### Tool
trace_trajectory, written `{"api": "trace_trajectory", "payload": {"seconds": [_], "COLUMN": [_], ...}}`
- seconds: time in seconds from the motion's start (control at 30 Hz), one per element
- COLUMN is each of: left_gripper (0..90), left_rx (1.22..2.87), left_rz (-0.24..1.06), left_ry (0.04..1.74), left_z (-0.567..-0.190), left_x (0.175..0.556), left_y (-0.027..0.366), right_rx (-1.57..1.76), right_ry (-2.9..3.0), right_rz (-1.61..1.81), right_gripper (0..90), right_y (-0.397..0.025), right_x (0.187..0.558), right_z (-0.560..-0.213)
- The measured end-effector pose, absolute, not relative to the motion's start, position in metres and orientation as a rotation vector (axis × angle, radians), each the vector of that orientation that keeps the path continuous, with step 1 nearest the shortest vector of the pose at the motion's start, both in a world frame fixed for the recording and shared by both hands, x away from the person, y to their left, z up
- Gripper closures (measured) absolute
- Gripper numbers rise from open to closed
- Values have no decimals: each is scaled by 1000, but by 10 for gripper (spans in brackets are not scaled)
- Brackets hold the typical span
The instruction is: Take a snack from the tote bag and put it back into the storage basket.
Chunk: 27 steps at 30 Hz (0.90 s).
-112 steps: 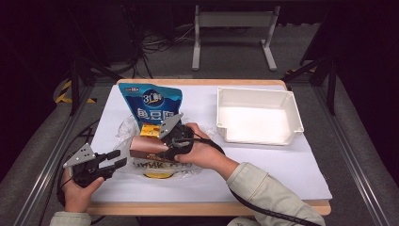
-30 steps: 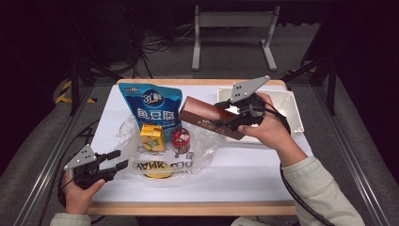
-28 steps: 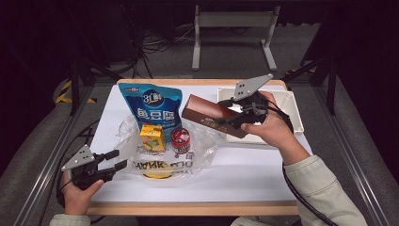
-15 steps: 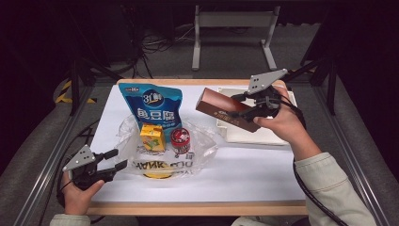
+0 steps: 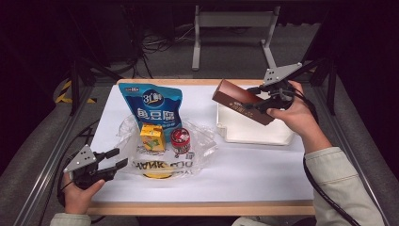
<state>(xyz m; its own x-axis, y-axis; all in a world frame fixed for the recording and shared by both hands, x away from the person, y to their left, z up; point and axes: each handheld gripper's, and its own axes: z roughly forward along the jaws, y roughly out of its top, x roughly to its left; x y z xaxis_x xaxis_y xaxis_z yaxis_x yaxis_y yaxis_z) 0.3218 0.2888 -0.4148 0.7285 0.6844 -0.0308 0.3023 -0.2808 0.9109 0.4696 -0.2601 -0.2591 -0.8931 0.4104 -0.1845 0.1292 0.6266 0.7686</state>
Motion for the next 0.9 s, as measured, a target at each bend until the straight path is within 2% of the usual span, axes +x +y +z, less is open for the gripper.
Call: {"api": "trace_trajectory", "payload": {"seconds": [0.33,0.43,0.57,0.9], "left_gripper": [455,389,370,363], "left_rx": [1863,1852,1849,1853], "left_rz": [427,426,428,433], "left_ry": [766,786,800,806], "left_z": [-414,-414,-414,-415], "left_x": [321,322,322,319], "left_y": [290,291,292,292], "right_rx": [434,441,444,426], "right_ry": [2527,2529,2535,2551], "right_rz": [1093,1089,1078,1046], "right_gripper": [431,431,431,431], "right_y": [-269,-274,-280,-285], "right_x": [485,492,500,517], "right_z": [-269,-275,-281,-296]}}
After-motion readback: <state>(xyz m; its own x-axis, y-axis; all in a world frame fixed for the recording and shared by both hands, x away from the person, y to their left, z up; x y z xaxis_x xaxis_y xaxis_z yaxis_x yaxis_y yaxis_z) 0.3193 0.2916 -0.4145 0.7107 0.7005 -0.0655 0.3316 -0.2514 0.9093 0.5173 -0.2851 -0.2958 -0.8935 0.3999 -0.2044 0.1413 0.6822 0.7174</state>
